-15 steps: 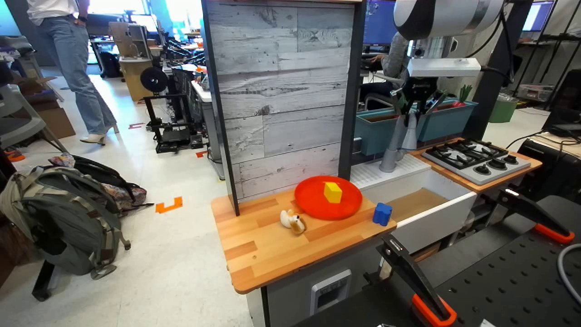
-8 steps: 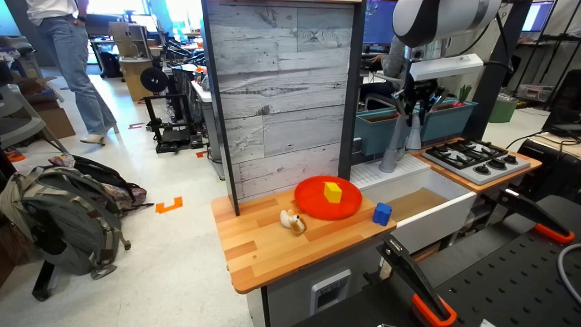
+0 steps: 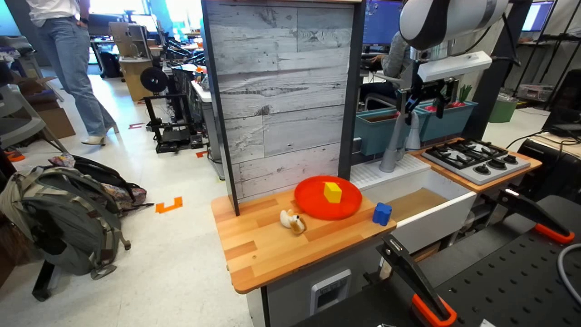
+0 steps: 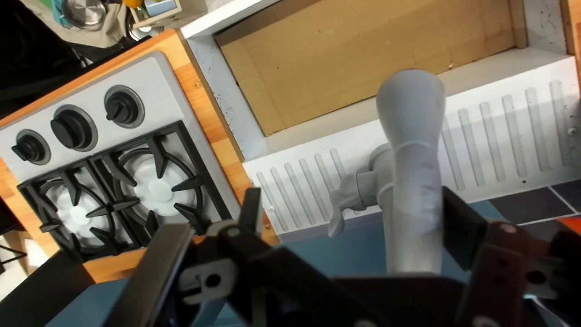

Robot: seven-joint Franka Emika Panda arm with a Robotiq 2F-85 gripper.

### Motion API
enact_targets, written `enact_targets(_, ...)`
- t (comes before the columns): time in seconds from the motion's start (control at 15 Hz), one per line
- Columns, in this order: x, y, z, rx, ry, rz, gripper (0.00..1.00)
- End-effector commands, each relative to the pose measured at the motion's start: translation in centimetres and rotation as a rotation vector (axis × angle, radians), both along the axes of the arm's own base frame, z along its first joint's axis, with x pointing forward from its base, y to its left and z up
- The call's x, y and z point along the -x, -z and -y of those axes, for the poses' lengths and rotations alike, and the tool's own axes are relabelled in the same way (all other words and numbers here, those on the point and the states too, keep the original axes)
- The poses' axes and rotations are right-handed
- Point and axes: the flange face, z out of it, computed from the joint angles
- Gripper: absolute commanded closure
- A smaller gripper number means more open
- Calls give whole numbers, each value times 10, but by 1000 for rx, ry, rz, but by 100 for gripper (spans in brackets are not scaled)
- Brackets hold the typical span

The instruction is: Move the tap nozzle to the right

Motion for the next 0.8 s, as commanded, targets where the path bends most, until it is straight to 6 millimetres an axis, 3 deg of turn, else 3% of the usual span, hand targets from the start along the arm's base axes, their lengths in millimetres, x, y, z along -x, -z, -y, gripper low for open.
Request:
enact_targets(0.0, 13, -17, 6, 21, -15, -8, 0)
enact_targets(0.2, 13, -22, -10, -3, -19, 21, 0)
enact_targets(0.33, 18, -36, -27, -31, -41, 40, 0)
enact_targets(0.67, 60, -76, -80, -101, -79, 59, 0)
enact_targets(0.73, 30, -59, -63, -69, -63, 50, 0)
